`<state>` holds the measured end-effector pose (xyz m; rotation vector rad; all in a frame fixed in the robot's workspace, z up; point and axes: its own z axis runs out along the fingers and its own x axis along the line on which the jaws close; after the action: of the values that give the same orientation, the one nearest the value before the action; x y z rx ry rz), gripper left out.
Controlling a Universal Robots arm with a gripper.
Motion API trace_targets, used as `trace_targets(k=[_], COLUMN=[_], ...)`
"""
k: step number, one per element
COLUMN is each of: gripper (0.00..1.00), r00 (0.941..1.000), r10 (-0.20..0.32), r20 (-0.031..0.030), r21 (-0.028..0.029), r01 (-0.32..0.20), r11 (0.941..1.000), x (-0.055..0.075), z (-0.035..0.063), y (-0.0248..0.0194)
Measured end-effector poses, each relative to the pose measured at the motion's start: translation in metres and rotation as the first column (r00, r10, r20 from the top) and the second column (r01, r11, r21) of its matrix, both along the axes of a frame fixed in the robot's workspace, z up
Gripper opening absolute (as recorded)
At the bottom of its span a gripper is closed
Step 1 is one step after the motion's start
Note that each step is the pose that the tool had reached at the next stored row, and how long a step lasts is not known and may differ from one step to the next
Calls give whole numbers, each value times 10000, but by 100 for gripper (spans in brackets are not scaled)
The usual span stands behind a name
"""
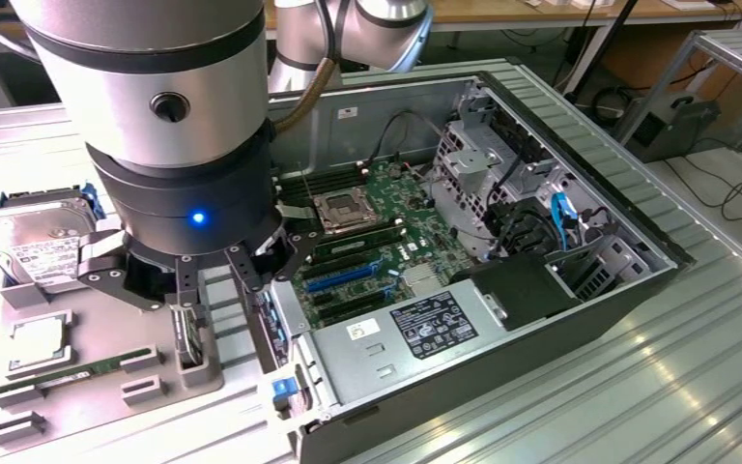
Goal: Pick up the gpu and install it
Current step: 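Pick up the gpu and move the gpu toward the slot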
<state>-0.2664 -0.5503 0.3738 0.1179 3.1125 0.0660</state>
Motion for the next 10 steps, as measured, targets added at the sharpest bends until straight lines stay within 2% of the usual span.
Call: trace_targets(k=[10], gripper=[42], r00=[10000], r10=[0], r20=[-1], r21=[-1], r01=[0], r11=[10000], x=[-19], z=[-11], y=[0])
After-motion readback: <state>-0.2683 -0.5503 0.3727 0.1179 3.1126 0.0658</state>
